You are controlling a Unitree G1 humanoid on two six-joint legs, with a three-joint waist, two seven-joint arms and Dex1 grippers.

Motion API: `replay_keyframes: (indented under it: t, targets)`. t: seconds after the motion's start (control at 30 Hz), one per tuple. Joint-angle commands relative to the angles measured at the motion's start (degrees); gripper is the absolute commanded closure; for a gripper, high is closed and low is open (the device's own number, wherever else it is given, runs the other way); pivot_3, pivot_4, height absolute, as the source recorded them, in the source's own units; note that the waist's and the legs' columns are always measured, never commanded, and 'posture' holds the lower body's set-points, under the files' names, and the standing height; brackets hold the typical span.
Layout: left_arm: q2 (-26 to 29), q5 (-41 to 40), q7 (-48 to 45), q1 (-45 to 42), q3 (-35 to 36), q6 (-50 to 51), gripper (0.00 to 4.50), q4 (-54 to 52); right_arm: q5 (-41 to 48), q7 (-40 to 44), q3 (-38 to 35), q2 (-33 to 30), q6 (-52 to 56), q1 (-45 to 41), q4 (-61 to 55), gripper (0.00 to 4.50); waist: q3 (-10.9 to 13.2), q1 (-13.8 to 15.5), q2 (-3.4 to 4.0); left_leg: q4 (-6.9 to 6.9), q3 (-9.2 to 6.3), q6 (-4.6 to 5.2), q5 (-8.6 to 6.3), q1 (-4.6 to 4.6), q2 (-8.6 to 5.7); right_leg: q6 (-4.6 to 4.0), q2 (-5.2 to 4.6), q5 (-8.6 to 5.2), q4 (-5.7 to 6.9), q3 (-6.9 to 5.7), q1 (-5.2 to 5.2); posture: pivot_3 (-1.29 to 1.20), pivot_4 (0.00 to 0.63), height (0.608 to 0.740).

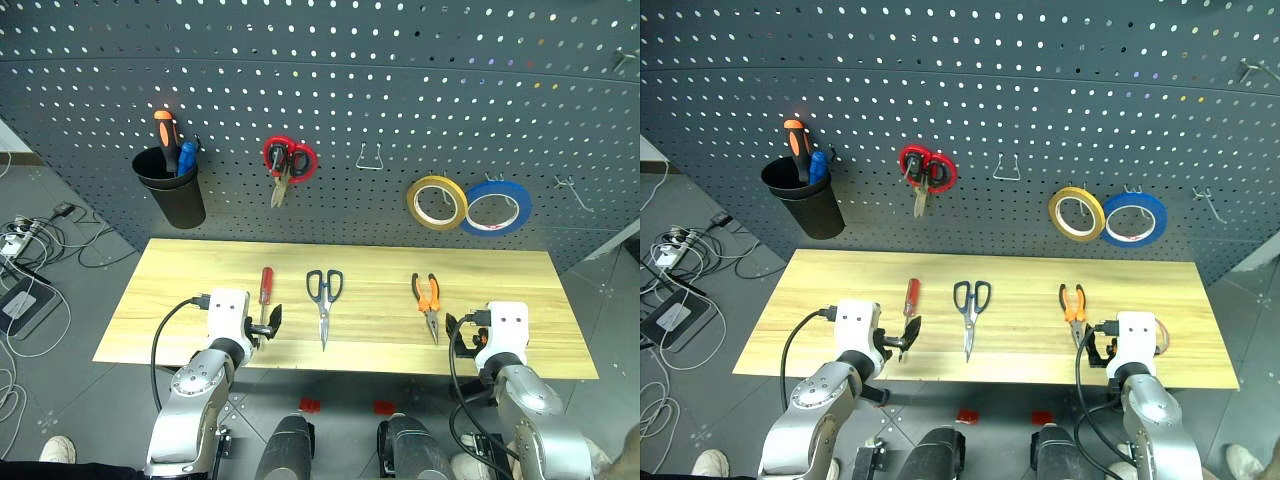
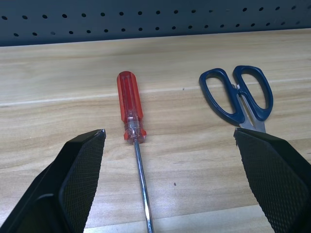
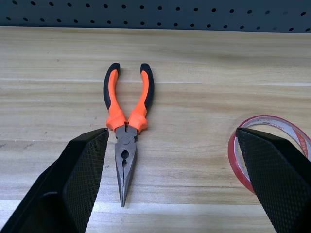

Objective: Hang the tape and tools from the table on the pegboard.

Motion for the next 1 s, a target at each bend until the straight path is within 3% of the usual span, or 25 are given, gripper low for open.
replay_keyframes:
  t: [0.03, 1.0]
  targets:
    - [0.79, 0.03, -0.14, 0.64, -0.08, -1.24, 0.03, -2.0, 0.26, 0.15, -0.78, -0.37, -1.06, 0.41, -1.87, 0.0, 0.0, 0.0, 0.0, 0.0, 0.0, 0.0, 0.0, 0.0, 0.0, 0.0, 0.0, 0.0, 0.0, 0.0, 0.0, 0.08, 0.196, 0.74]
    - [0.04, -0.75, 0.38, 1.46, -0.07, -1.03, 0.03, -3.32, 0.45, 0.15, -0.83, -0.35, -0.39, 0.66, -2.52, 0.0, 0.0, 0.01, 0.0, 0.0, 0.0, 0.0, 0.0, 0.0, 0.0, 0.0, 0.0, 0.0, 0.02, 0.0, 0.0, 0.08, 0.217, 0.74]
